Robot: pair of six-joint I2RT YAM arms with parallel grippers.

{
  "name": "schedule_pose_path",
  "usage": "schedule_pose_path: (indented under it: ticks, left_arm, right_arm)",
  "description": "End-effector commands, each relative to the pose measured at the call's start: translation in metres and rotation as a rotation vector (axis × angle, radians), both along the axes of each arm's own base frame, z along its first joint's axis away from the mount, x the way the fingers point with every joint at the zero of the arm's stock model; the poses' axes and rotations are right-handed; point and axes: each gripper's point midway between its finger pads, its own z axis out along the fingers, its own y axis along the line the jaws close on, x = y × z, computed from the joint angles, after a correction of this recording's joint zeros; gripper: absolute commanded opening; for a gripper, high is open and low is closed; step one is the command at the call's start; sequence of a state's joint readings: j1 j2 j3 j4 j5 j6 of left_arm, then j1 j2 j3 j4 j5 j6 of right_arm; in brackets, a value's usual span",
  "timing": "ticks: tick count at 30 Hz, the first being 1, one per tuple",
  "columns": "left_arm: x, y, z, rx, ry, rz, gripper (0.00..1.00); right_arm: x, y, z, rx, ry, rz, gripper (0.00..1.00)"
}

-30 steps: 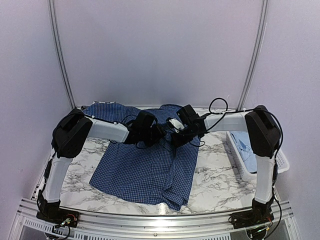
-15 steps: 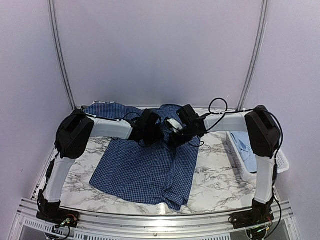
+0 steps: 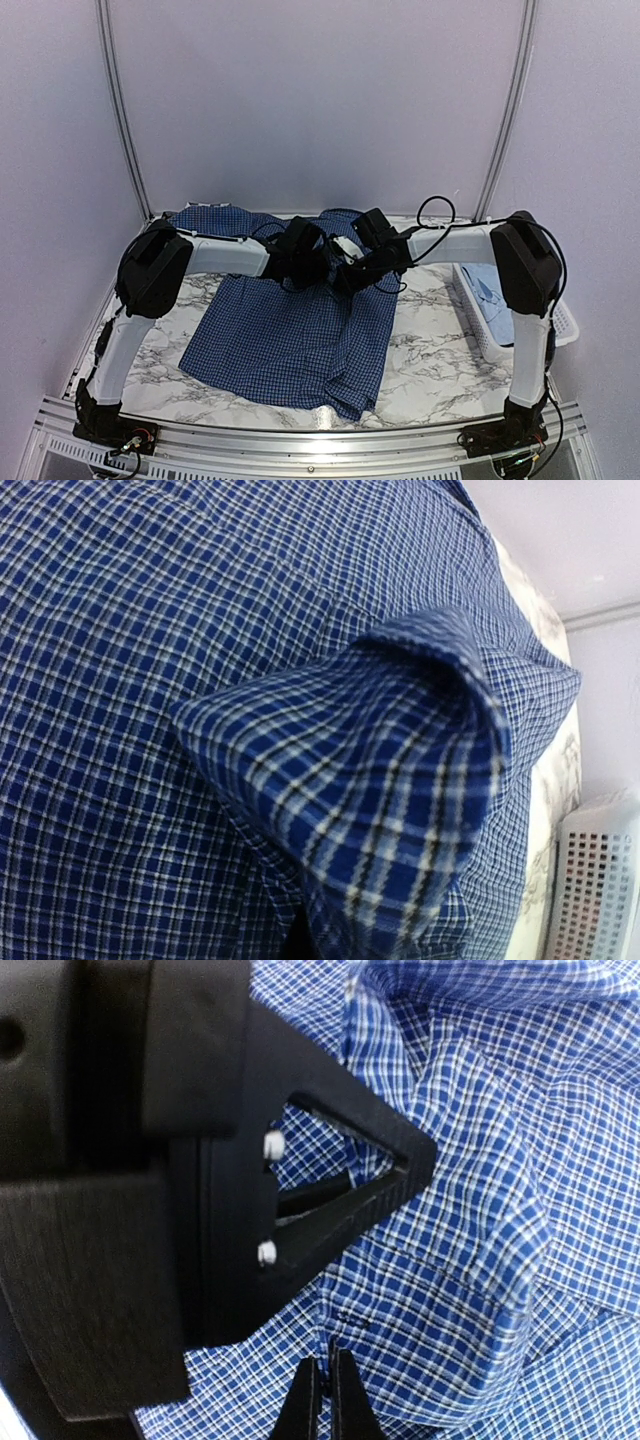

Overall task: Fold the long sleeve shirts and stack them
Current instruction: Pass from the right arm to the left, then move the right arm to the center of the board with the 1/3-folded shirt.

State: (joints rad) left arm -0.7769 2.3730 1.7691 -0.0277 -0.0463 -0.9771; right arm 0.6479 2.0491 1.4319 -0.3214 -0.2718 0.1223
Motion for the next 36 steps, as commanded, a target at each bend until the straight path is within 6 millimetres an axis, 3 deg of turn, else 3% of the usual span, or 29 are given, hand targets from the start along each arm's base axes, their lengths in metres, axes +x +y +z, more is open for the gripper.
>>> schedule_pose_path:
  ticks: [1, 6, 10, 14, 18, 21, 25, 31, 36]
  left_arm:
    - [0.001, -0.006, 0.021, -0.015, -0.045, -0.047, 0.0]
    - [0.001, 0.007, 0.076, -0.025, -0.137, -0.084, 0.0]
    - [-0.008, 0.01, 0.126, -0.075, -0.197, -0.166, 0.0]
    - [-0.024, 0.009, 0.165, -0.131, -0.228, -0.257, 0.0]
    - [-0.035, 0.02, 0.192, -0.134, -0.26, -0.279, 0.0]
    - [-0.032, 0.041, 0.203, -0.138, -0.261, -0.235, 0.0]
    - [-0.026, 0.072, 0.212, -0.135, -0.258, -0.149, 0.0]
    - [-0.012, 0.112, 0.197, -0.125, -0.203, -0.054, 0.0]
    - [-0.005, 0.125, 0.177, -0.115, -0.158, -0.037, 0.0]
  right_arm:
    - [0.01, 0.006, 0.043, 0.069, -0.073, -0.029, 0.08]
    - [0.029, -0.017, 0.076, 0.13, -0.098, -0.137, 0.35]
    - [0.051, -0.052, 0.1, 0.158, -0.147, -0.278, 0.47]
    - [0.078, -0.106, 0.093, 0.114, -0.141, -0.477, 0.5]
    - [0.095, -0.143, 0.078, 0.118, -0.103, -0.576, 0.5]
    - [0.103, -0.156, 0.069, 0.107, -0.094, -0.615, 0.5]
    - [0.113, -0.158, 0.062, 0.137, -0.081, -0.632, 0.5]
    - [0.133, -0.156, 0.046, 0.129, -0.07, -0.652, 0.54]
    - [0.162, -0.149, 0.043, 0.235, -0.056, -0.64, 0.63]
